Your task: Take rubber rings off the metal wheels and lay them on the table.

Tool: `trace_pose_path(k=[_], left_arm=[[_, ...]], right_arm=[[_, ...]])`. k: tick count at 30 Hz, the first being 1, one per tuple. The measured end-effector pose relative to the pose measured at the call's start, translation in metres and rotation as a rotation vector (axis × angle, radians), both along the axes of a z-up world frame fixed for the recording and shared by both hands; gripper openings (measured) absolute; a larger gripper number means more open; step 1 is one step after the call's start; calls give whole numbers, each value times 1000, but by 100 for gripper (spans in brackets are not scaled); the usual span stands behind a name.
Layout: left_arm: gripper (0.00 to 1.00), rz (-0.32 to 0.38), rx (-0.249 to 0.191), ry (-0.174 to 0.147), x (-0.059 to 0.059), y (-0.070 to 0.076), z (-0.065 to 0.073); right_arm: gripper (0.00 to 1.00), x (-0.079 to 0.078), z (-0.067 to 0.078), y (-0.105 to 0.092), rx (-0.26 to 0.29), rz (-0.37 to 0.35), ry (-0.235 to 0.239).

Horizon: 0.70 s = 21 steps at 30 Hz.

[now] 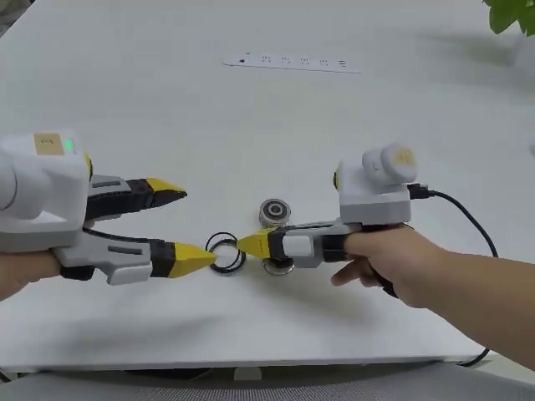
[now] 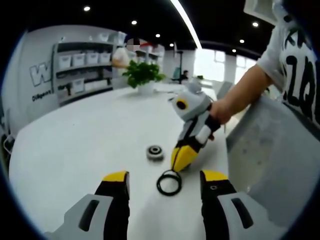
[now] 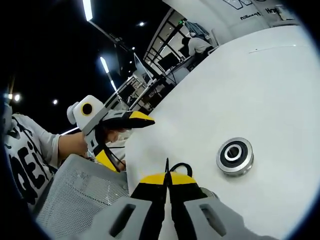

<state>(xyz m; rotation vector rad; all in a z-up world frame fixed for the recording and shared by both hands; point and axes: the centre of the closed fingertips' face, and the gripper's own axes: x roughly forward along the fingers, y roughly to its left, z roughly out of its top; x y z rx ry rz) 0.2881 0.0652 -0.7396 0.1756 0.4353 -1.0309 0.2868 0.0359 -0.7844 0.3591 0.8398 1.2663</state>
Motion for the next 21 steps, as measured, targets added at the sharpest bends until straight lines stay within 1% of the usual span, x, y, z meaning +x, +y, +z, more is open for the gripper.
trace_pose_path(k=[2, 7, 12, 14, 16, 19, 21], left_arm=[[58, 1, -2, 3, 0, 0, 0], [57, 0, 0, 6, -2, -1, -1], [57, 0, 2, 5, -3, -2, -1], [57, 1, 3, 5, -4, -2, -1], [57, 1, 4, 5, -4, -2, -1], [57, 1, 6, 5, -5, -2, -1], [57, 2, 6, 5, -5, -2, -1]], right_arm=[[0, 0, 0, 1, 2, -3, 5], [0, 0, 0, 1, -5, -1, -4], [0, -1, -1, 1, -32, 13, -40], [0, 0, -3, -1, -42, 17, -57], [0, 1, -4, -1, -46, 19, -63], [0, 4, -4, -3, -69, 26, -97], [0, 3, -4, -3, -80, 33, -111]])
